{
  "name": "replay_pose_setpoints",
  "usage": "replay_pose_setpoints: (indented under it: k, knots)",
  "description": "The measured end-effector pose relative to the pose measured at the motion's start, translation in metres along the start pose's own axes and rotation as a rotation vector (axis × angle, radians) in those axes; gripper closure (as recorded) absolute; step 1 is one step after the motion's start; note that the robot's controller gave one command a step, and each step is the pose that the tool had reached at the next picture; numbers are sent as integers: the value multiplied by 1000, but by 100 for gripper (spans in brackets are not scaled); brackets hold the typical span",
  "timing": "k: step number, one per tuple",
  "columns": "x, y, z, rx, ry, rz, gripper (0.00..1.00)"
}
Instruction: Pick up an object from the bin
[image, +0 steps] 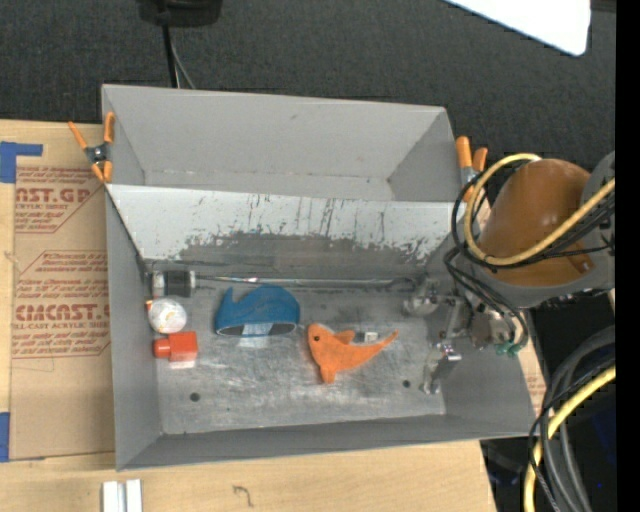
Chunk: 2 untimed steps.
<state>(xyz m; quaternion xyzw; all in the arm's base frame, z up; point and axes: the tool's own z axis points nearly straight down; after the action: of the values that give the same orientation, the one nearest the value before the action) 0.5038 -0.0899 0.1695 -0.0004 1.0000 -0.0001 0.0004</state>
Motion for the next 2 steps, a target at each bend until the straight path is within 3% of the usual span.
replay_pose_setpoints:
  k: [1, 2]
  knots:
    - [-17, 34, 37, 2, -6, -155, 0]
    - [-23, 54, 57, -3, 3, -126, 0]
